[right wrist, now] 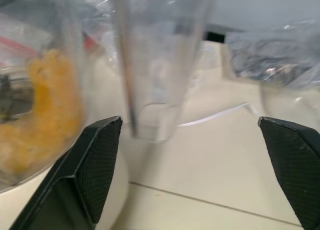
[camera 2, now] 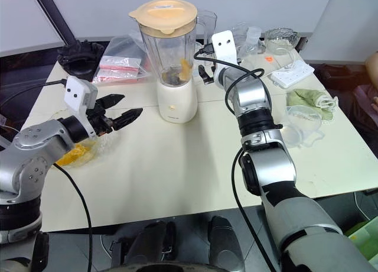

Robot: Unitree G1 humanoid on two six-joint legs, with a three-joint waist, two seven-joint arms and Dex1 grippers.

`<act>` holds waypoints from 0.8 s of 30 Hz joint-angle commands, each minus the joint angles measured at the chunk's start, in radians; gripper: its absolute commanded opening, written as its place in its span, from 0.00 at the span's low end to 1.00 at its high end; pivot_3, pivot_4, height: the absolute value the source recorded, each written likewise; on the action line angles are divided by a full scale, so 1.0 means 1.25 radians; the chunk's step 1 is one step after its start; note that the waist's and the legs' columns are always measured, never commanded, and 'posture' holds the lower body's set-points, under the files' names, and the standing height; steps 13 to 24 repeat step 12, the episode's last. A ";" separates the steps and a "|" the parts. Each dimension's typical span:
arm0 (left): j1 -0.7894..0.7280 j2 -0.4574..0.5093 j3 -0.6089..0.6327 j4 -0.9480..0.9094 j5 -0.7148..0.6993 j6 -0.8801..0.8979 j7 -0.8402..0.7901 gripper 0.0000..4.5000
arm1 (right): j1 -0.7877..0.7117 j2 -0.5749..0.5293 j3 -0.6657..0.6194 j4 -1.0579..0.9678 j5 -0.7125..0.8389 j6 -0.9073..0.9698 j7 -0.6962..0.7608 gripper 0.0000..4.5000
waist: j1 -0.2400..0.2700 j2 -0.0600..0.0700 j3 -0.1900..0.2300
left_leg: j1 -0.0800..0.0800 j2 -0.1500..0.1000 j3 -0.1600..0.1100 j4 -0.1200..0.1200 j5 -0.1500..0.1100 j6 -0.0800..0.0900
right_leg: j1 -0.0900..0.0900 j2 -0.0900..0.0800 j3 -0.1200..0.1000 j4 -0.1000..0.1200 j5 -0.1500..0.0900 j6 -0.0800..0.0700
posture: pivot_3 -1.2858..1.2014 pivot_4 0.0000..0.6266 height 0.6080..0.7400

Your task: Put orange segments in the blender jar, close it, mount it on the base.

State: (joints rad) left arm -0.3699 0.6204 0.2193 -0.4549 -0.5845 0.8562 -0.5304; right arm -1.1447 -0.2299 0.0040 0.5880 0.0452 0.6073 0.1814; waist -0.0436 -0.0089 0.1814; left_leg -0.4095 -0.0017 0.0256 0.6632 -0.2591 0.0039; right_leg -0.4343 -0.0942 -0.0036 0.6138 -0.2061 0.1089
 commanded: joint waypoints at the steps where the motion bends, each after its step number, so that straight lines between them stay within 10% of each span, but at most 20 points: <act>1: -0.016 0.006 0.020 -0.001 -0.011 -0.022 -0.006 0.85 | 0.042 -0.018 0.023 -0.154 -0.018 0.039 0.012 0.94 | 0.000 0.000 0.000 | 0.000 0.000 0.000 0.000 0.000 0.000 | 0.000 0.000 0.000 0.000 0.000 0.000 | 0.52 0.24 1.00; 12: 0.058 -0.007 -0.024 -0.002 -0.017 -0.033 -0.026 0.85 | 0.538 -0.097 0.063 -0.844 0.019 0.165 0.105 0.94 | 0.010 -0.001 0.000 | 0.000 0.000 0.000 0.000 0.000 0.000 | 0.000 0.000 0.000 -0.001 0.000 0.000 | 0.52 0.24 1.00; 24: 0.058 -0.007 -0.024 -0.002 -0.017 -0.033 -0.026 0.85 | 0.538 -0.097 0.063 -0.844 0.019 0.165 0.105 0.94 | 0.010 -0.001 0.000 | 0.000 0.000 0.000 0.000 0.000 0.000 | 0.000 0.000 0.000 -0.001 0.000 0.000 | 0.52 0.24 1.00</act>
